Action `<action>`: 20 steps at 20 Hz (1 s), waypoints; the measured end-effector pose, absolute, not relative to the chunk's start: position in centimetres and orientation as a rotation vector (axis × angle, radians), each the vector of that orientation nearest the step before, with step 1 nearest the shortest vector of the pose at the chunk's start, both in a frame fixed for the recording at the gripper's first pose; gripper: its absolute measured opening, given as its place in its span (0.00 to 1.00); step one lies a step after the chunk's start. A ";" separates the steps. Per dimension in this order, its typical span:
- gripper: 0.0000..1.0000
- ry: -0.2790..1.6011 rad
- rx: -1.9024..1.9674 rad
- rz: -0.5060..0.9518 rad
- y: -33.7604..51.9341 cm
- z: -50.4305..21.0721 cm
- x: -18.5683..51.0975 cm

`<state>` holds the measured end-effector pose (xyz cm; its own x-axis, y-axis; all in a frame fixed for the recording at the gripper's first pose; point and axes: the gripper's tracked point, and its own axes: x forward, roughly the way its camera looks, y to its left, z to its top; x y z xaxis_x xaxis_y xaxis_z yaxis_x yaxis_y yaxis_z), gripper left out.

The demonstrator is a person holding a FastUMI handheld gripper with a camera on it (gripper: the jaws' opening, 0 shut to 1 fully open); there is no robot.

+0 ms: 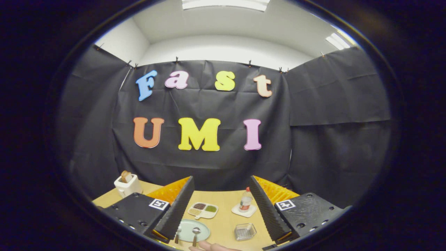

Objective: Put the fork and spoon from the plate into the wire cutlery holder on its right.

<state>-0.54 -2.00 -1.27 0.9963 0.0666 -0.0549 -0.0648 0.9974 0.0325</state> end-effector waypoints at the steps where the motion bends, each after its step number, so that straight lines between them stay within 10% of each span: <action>1: 0.95 0.060 0.025 0.075 -2.4 -1.4 -0.4; 20: 0.96 0.573 -0.127 0.186 2.9 -24.6 1.1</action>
<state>1.12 2.94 -24.57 0.8240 0.1395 -0.5492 -0.2102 0.9753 -0.0676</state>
